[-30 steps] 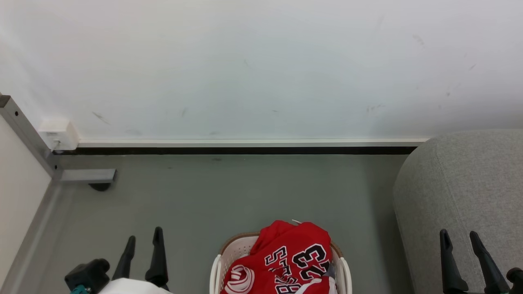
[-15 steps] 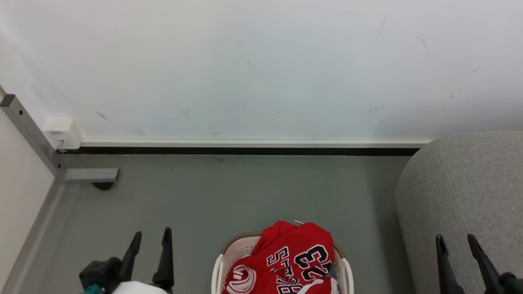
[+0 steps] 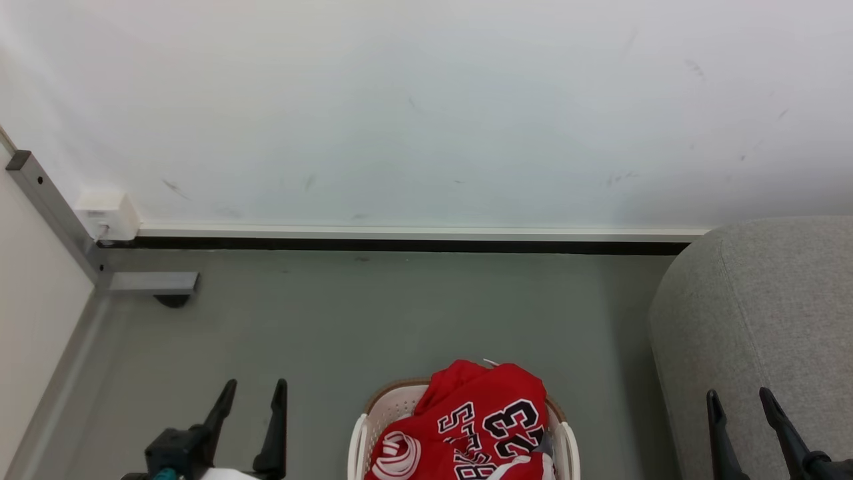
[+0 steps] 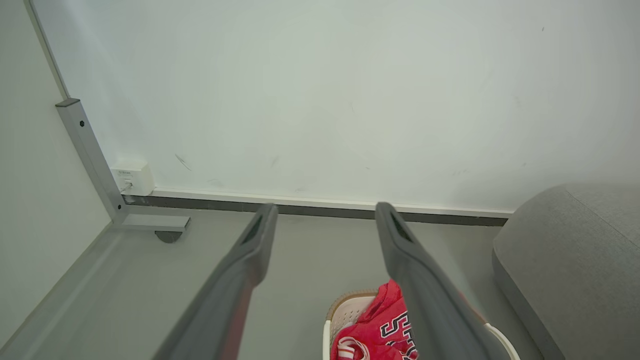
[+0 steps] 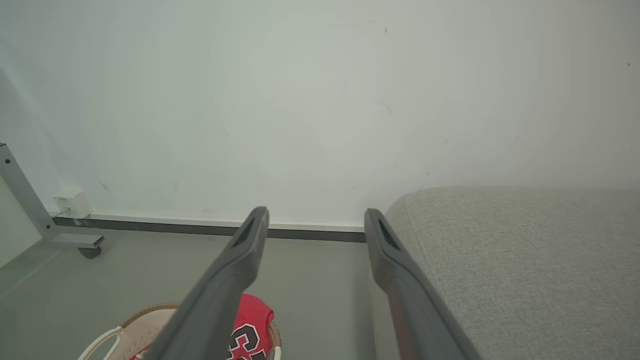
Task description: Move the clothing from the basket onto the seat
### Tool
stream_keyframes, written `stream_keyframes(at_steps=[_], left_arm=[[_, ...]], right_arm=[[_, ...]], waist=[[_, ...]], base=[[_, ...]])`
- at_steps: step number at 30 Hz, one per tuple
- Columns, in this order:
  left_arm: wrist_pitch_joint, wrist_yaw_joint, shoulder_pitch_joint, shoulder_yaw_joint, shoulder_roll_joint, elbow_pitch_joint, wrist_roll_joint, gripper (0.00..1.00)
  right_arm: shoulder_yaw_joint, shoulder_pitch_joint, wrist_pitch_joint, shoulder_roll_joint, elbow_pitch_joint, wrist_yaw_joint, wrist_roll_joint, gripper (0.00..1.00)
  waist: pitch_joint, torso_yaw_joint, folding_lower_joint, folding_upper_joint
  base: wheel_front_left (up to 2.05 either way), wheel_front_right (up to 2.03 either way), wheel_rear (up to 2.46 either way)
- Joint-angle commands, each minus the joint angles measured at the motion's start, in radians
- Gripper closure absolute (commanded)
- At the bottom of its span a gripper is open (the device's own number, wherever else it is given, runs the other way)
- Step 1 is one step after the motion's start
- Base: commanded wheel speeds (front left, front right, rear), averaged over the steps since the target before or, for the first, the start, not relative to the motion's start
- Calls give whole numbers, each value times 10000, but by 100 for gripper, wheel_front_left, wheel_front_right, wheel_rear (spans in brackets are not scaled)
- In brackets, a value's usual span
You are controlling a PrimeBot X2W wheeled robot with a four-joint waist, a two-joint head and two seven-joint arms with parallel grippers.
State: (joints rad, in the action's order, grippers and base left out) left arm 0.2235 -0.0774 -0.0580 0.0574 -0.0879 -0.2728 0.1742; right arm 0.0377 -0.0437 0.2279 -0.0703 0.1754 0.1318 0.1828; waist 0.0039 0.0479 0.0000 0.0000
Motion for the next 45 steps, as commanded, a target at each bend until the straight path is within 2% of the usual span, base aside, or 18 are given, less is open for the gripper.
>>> stream_keyframes(at_steps=[1, 18, 38, 45], left_arm=[[139, -24, 74, -13, -107, -40, -323, 0], [424, -239, 37, -155, 108, -649, -1225, 0], [414, -363, -40, -410, 259, -774, -1113, 0], [414, -437, -751, -68, 293, -619, -1146, 0]], right_arm=[[62, -104, 98, -24, 50, -18, -161, 0], [213, -229, 385, 135, 411, -21, -764, 0], [225, -57, 368, 180, 562, -21, -142, 0], [247, 581, 366, 178, 114, -21, -218, 0]], waist=[[0, 8, 0, 0], [-38, 60, 0, 0], [-6, 32, 0, 0], [1057, -476, 0, 0]], base=[[0, 0, 0], [0, 0, 0], [0, 0, 0], [0, 0, 0]])
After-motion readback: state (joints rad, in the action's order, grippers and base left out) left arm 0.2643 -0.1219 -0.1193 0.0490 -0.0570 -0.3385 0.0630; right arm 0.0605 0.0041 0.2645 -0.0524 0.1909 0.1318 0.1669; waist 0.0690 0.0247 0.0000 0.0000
